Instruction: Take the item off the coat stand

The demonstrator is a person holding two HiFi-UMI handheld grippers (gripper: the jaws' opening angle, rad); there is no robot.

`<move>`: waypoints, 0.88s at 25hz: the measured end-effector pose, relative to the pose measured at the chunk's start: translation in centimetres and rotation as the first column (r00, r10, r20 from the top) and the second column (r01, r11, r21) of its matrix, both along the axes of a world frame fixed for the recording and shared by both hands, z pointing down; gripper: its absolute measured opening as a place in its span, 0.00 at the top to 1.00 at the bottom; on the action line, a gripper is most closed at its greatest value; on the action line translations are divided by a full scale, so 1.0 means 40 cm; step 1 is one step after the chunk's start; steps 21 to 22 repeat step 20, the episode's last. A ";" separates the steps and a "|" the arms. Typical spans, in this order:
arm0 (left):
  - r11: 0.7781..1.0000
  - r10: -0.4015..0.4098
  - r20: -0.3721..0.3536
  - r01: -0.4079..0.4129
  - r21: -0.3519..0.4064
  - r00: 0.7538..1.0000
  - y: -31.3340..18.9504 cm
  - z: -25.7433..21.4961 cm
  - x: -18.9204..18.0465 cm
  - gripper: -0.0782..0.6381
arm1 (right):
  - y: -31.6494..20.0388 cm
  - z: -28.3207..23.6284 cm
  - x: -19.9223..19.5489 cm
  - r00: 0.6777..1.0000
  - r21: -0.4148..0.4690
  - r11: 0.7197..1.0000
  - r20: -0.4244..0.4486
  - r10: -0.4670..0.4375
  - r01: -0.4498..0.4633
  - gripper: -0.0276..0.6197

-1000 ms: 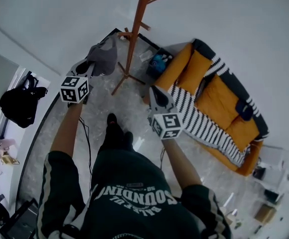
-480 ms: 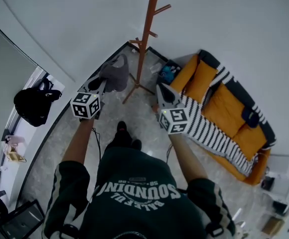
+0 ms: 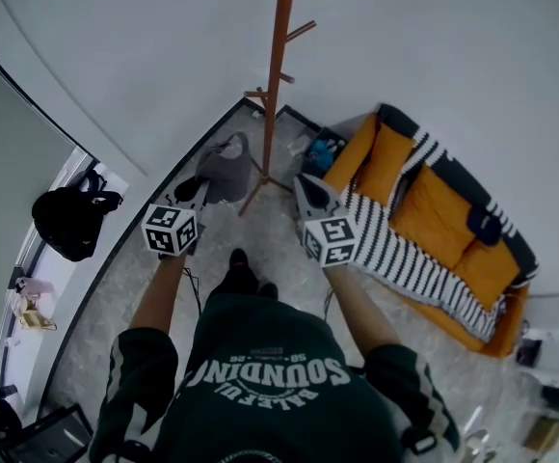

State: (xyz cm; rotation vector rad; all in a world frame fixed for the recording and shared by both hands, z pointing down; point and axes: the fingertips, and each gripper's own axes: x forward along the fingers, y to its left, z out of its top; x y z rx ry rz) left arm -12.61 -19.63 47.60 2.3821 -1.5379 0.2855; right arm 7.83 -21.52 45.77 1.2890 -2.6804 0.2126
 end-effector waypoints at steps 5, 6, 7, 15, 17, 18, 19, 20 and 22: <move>1.000 0.008 0.005 -0.008 -0.011 1.000 0.007 0.004 0.011 0.86 | 0.008 0.003 0.013 1.000 -0.006 1.000 -0.003 -0.002 0.002 0.96; 1.000 0.010 0.003 -0.010 -0.012 1.000 0.007 0.005 0.014 0.86 | 0.008 0.005 0.019 1.000 -0.008 1.000 -0.005 0.003 -0.003 0.96; 1.000 0.012 0.002 -0.012 -0.013 1.000 0.007 0.006 0.016 0.86 | 0.008 0.007 0.023 1.000 -0.011 1.000 -0.007 0.007 -0.007 0.96; 1.000 0.019 0.001 -0.019 -0.021 1.000 0.006 0.012 0.023 0.86 | 0.011 0.015 0.027 1.000 -0.024 1.000 -0.014 0.010 -0.010 0.96; 1.000 0.020 0.000 -0.020 -0.024 1.000 0.004 0.015 0.025 0.86 | 0.009 0.017 0.029 1.000 -0.025 1.000 -0.015 0.010 -0.010 0.96; 0.999 0.020 -0.001 -0.020 -0.025 1.000 0.002 0.016 0.026 0.86 | 0.008 0.019 0.030 1.000 -0.025 1.000 -0.017 0.010 -0.010 0.96; 0.999 0.021 -0.002 -0.021 -0.026 1.000 0.001 0.017 0.028 0.86 | 0.008 0.019 0.032 1.000 -0.026 1.000 -0.020 0.011 -0.011 0.96; 0.999 0.022 -0.003 -0.022 -0.027 1.000 -0.001 0.019 0.031 0.86 | 0.007 0.020 0.034 1.000 -0.027 1.000 -0.022 0.011 -0.012 0.96; 0.999 0.022 -0.003 -0.022 -0.027 1.000 -0.001 0.019 0.031 0.86 | 0.007 0.020 0.034 1.000 -0.027 1.000 -0.022 0.011 -0.012 0.96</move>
